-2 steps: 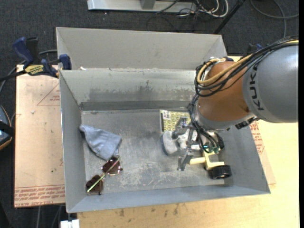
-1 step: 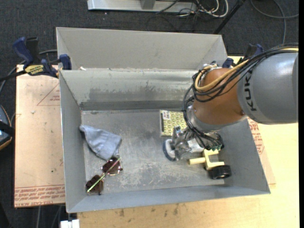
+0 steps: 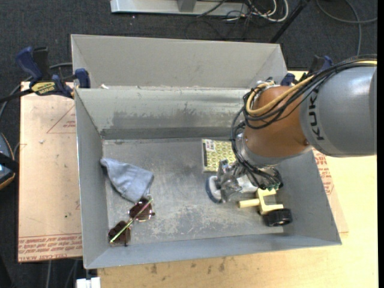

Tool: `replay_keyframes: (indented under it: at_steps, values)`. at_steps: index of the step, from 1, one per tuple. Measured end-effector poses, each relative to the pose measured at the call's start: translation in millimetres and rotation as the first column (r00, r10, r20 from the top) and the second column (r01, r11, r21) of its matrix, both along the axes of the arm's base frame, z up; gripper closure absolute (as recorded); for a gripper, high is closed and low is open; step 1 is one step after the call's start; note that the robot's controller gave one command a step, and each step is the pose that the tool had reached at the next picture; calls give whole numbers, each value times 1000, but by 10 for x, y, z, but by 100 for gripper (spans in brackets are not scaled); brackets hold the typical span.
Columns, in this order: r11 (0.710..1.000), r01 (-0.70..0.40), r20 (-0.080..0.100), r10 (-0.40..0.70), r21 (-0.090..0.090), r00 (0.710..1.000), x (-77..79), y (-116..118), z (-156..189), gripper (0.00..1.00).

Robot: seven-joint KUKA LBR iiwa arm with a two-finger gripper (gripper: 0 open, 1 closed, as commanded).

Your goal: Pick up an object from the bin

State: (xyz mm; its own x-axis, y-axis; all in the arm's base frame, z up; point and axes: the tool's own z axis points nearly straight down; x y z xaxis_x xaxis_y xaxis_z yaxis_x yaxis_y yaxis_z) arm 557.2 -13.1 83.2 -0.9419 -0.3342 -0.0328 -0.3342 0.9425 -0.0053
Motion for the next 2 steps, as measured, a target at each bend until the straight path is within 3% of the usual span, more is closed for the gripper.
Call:
replay_keyframes:
  at_steps: [1,2]
  values:
    - [998,-65,-32,65,-3,997,-44,-147,337,100]
    - [983,-185,-30,185,-5,982,-462,-66,1646,100]
